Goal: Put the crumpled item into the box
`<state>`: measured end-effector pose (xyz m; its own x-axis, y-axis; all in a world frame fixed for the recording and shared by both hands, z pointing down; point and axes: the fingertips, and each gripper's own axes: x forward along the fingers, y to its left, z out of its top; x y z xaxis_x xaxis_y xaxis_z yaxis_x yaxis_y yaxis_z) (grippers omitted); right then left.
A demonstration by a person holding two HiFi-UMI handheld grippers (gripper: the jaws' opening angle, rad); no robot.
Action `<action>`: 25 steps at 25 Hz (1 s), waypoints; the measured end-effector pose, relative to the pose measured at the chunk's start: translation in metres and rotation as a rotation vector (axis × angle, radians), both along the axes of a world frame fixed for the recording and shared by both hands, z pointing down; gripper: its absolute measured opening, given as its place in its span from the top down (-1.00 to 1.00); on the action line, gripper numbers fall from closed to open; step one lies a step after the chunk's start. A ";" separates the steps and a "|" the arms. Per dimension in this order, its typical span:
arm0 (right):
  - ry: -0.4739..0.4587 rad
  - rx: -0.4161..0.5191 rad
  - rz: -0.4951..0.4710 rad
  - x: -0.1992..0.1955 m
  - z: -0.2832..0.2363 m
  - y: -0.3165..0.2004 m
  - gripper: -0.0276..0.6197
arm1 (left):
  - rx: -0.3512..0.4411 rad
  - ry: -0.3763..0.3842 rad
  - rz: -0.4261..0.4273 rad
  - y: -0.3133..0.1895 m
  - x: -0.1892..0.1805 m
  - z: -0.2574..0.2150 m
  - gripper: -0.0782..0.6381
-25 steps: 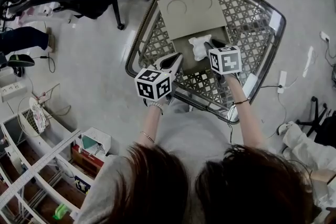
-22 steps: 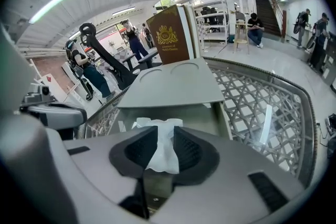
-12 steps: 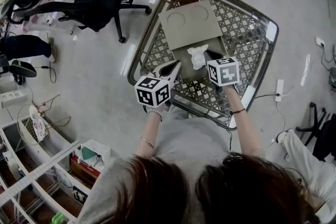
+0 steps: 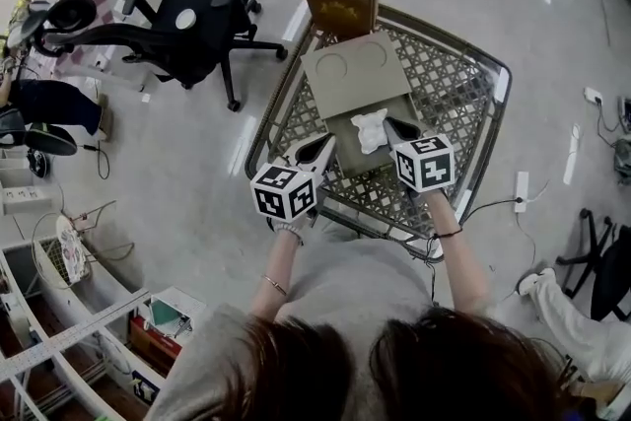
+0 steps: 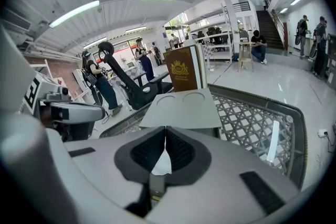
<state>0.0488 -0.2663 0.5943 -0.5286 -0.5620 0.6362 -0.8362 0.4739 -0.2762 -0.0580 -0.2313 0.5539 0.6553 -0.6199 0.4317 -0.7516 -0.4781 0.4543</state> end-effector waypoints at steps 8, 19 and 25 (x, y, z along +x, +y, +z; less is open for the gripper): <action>-0.063 0.106 0.005 0.004 -0.044 0.006 0.84 | 0.078 -0.011 -0.011 0.000 -0.008 -0.032 0.73; -0.155 0.259 -0.003 0.007 -0.107 0.007 0.85 | 0.185 0.032 -0.060 -0.004 -0.017 -0.079 0.73; -0.191 0.371 -0.003 0.012 -0.143 0.012 0.85 | 0.273 0.033 -0.055 0.000 -0.019 -0.106 0.73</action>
